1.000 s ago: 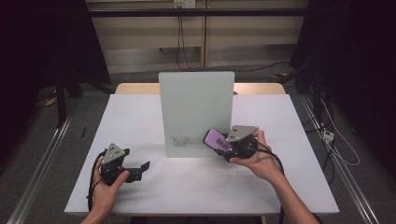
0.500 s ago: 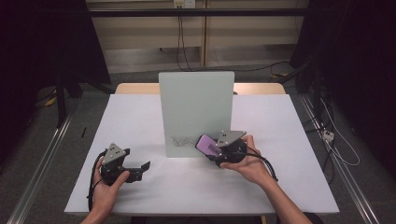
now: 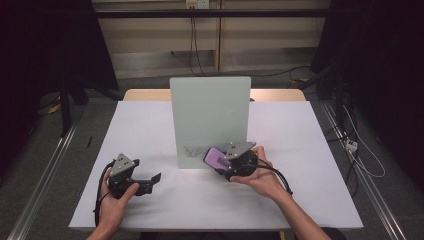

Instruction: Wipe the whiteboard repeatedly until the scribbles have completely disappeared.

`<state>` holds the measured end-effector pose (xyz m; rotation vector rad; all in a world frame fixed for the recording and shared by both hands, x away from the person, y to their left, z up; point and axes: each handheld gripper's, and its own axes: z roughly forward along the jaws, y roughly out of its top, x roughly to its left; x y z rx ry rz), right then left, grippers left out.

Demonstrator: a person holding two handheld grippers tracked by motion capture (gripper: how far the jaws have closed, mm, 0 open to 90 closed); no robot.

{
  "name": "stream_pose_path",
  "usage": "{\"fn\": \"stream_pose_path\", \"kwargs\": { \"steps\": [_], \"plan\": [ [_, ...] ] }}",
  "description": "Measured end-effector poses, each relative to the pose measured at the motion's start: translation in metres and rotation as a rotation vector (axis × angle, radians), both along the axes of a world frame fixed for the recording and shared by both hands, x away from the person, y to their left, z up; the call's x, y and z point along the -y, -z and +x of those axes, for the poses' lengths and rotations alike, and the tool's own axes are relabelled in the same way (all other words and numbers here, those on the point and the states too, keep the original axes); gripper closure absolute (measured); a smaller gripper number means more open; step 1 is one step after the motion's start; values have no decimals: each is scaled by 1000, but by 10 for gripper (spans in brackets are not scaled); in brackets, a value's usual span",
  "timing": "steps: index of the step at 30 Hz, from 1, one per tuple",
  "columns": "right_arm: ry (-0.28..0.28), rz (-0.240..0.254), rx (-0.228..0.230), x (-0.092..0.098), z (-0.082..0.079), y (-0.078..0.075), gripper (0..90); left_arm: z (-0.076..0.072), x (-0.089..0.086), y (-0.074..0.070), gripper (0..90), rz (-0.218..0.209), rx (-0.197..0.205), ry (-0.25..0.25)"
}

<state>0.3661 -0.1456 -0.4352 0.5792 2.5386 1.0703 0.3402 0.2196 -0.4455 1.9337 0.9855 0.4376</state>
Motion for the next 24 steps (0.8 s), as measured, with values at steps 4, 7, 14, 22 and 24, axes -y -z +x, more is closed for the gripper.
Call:
{"fn": "stream_pose_path", "kwargs": {
  "steps": [4, 7, 14, 22, 24],
  "plan": [
    [-7, -8, 4, -6, 0, 2, 418, 0, 0, 0, 53, 0, 1, 1],
    [-13, -11, 7, -7, 0, 1, 419, 0, 0, 0, 53, -2, 1, -1],
    [9, -1, 28, -3, 2, -10, 419, 0, -1, 0, 53, -8, 0, -5],
    [39, 26, 79, 4, 6, -28, 418, 0, -1, 0, 53, -9, 2, -2],
    [41, 28, 82, 3, 7, -31, 419, 0, -1, 0, 53, -8, 2, -2]
  ]
}}
